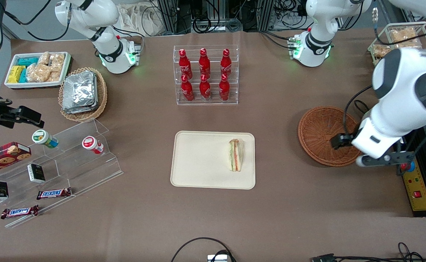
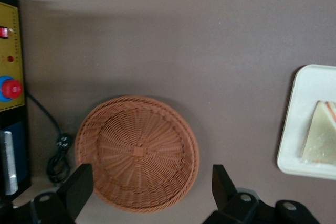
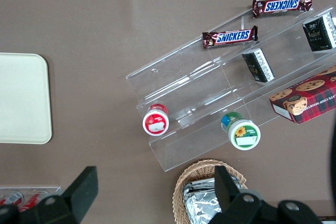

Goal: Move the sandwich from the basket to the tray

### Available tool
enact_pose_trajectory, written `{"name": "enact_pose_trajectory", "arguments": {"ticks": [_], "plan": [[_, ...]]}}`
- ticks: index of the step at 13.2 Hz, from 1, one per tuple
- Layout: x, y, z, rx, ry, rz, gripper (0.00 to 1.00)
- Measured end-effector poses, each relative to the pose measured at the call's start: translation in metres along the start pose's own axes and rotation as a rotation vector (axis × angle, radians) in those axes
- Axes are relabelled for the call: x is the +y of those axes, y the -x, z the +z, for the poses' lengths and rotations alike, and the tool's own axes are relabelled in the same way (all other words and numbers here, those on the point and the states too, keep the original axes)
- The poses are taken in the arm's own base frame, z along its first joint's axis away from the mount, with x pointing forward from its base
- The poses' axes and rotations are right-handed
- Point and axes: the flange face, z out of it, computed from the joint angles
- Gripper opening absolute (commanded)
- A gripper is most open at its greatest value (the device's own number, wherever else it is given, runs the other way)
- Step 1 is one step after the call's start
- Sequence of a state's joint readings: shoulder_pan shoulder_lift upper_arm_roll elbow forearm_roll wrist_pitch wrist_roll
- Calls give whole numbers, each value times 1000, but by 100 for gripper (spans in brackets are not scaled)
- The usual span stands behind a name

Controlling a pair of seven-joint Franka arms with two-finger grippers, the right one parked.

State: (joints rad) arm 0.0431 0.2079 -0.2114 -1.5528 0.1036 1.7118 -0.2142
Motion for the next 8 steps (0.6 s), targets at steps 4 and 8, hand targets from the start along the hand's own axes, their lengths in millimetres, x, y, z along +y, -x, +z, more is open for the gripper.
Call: {"name": "enact_pose_trajectory", "arguments": {"ticks": [4, 8], "plan": [[-40, 27, -46, 14, -5, 113, 100], [-43, 66, -99, 56, -11, 134, 100]]}}
